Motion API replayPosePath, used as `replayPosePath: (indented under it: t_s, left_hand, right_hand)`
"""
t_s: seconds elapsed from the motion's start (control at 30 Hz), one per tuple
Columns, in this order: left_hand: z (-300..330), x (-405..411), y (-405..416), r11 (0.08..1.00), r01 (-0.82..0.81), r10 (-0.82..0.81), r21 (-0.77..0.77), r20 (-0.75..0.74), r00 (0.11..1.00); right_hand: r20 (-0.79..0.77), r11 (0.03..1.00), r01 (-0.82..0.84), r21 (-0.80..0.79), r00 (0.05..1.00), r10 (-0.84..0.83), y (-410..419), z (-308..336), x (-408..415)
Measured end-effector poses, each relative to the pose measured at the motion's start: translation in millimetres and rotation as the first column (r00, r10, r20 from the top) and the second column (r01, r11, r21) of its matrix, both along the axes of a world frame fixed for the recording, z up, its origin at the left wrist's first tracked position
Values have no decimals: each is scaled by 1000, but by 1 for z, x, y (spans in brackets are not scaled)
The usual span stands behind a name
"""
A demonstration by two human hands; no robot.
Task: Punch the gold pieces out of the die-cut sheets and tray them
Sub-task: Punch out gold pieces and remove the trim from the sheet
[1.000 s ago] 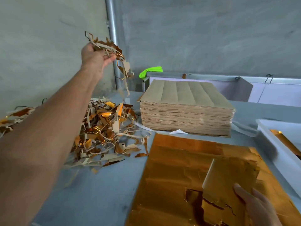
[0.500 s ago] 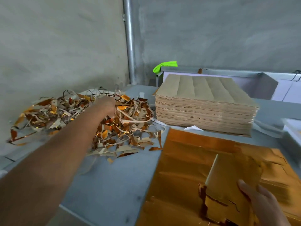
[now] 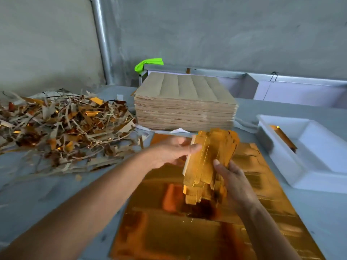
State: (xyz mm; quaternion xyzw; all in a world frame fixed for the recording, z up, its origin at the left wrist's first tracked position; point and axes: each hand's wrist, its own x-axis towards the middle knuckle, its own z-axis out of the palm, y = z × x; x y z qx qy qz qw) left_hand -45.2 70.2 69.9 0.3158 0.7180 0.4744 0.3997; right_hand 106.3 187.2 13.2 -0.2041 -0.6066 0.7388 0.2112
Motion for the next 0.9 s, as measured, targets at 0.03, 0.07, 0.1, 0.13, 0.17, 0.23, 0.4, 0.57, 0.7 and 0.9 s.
replayPosePath:
  t_s: [0.03,0.07,0.1,0.13,0.17,0.23,0.4,0.57,0.7,0.9]
  left_hand:
    - [-11,11,6,1000,-22,22,-5,37,999]
    - [-22,20,13,997,-78,77,15,69,995]
    - [-29,27,19,985,-164,158,60,99,982]
    - [-34,31,23,962,-250,237,112,121,964]
    - [-37,34,27,938,-305,286,164,129,949]
    - [-46,35,31,915,-299,293,271,66,954]
    - [-66,36,25,907,-278,308,317,-50,950]
    - [-74,33,26,878,-301,311,372,34,950]
    - [-90,49,30,913,-297,301,281,31,953]
    - [-90,42,30,889,-274,258,366,93,962]
  right_hand:
    - [-11,1000,-18,17,1000,18,1,-1,-1]
    - [-19,998,-38,43,999,39,0,-1,-2]
    - [-31,996,-49,73,998,52,-1,-1,-4]
    - [-50,994,-49,97,997,54,-4,0,-6]
    - [-73,992,-32,122,996,41,-4,0,-8]
    - [-111,986,38,161,994,-20,-4,2,-8]
    - [-13,985,117,124,993,-116,-6,-11,-9]
    - [-32,982,167,85,986,-165,-8,-18,-12]
    - [53,982,181,50,982,-183,-10,-27,-13]
    - [57,973,189,135,978,-198,1,-25,-12]
